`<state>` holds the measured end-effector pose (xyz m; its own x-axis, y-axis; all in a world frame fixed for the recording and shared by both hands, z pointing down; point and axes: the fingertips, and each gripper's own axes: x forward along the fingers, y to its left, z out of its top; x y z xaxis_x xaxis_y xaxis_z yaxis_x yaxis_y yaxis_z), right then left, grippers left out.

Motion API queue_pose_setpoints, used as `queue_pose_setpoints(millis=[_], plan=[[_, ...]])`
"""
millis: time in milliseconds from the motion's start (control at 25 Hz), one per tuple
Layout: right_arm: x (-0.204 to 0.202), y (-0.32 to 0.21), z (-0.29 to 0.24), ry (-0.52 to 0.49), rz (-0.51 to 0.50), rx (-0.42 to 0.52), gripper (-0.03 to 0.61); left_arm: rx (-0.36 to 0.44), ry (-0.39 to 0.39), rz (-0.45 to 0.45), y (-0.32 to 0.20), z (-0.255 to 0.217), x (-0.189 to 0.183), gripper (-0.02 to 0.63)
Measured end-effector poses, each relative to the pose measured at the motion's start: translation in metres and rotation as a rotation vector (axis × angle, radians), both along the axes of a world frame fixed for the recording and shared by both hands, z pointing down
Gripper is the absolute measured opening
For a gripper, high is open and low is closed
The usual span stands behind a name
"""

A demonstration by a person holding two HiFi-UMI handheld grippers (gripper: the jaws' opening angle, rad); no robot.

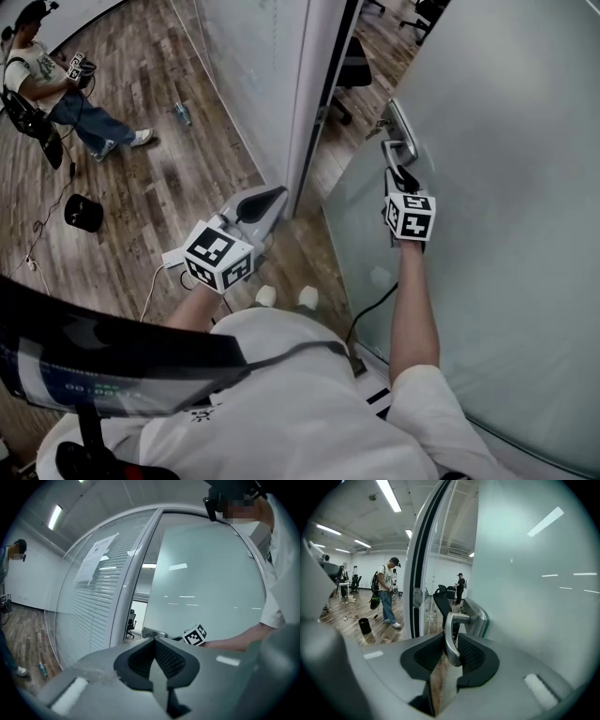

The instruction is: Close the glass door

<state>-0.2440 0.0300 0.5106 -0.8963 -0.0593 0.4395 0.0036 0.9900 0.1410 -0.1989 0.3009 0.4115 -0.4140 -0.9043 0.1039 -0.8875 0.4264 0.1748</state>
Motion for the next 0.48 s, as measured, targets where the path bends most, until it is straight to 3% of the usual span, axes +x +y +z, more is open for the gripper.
queue_pose_setpoints(millis=[480], plan=[[0.001, 0.086, 0.002, -0.011, -0.106, 0.014, 0.098, 0.017, 0.004, -0.086, 0.033, 0.001, -0.02, 0.003]])
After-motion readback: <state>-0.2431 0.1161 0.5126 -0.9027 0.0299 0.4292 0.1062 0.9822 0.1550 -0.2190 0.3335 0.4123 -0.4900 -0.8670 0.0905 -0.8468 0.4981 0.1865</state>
